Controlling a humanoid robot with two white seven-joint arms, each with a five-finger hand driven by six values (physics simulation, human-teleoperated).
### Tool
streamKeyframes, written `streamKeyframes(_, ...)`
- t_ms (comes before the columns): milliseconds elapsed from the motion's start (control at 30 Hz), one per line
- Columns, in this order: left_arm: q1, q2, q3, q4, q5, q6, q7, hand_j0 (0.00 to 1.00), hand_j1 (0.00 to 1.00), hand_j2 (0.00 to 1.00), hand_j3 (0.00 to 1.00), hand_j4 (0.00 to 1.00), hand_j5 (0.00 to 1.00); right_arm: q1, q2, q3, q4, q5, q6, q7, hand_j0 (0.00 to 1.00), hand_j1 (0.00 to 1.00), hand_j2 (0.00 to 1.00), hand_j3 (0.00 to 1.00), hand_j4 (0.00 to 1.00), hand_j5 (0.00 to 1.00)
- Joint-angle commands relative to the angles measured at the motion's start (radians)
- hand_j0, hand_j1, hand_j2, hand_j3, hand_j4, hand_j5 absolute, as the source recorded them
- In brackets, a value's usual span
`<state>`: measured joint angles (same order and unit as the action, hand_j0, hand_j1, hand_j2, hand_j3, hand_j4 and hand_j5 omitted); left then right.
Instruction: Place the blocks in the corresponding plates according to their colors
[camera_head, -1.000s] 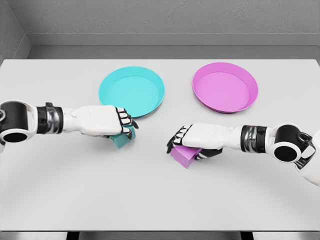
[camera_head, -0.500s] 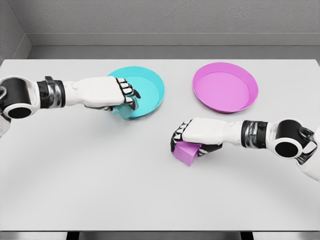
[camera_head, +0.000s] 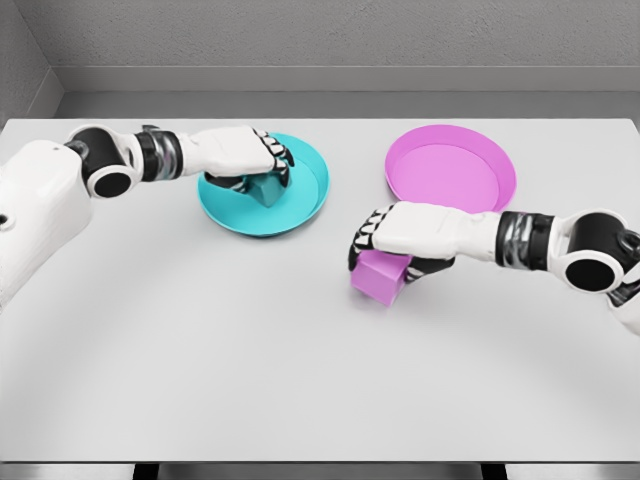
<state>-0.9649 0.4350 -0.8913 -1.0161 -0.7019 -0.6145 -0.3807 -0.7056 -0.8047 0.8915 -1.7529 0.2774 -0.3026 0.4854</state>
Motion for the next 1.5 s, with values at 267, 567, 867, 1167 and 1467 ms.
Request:
streamKeyframes(267,-0.003,-0.021,0.002,0.027,0.007,0.004,-0.003,1.00,1.00,1.00,1.00,1.00,1.00,-0.002,-0.028,-0.105,0.085,-0.001,0.048,-0.001,0.61,0.61,0.61,0.61,0.61,0.61)
streamKeyframes(567,0.006,0.140,0.012,-0.137,0.125,0.004,0.003,1.00,1.00,1.00,1.00,1.00,1.00,-0.017,-0.016,-0.148,0.108,0.029,0.191,-0.001,0.61,0.61,0.61,0.61,0.61,0.61)
streamKeyframes(867,0.081,0.424,0.018,-0.352,0.294,0.004,0.003,1.00,1.00,1.00,1.00,1.00,1.00,-0.052,0.027,-0.144,0.144,0.043,0.367,-0.001,0.60,0.60,0.60,0.60,0.60,0.60)
streamKeyframes(1167,0.141,0.553,0.023,-0.423,0.346,0.004,0.003,1.00,1.00,1.00,1.00,1.00,1.00,-0.077,0.068,-0.144,0.167,0.065,0.582,-0.005,0.58,0.58,0.58,0.58,0.58,0.58)
streamKeyframes(1467,0.143,0.571,0.023,-0.423,0.348,0.004,0.003,1.00,1.00,1.00,1.00,1.00,1.00,-0.077,0.065,-0.144,0.156,0.068,0.554,-0.008,1.00,1.00,1.00,1.00,1.00,1.00)
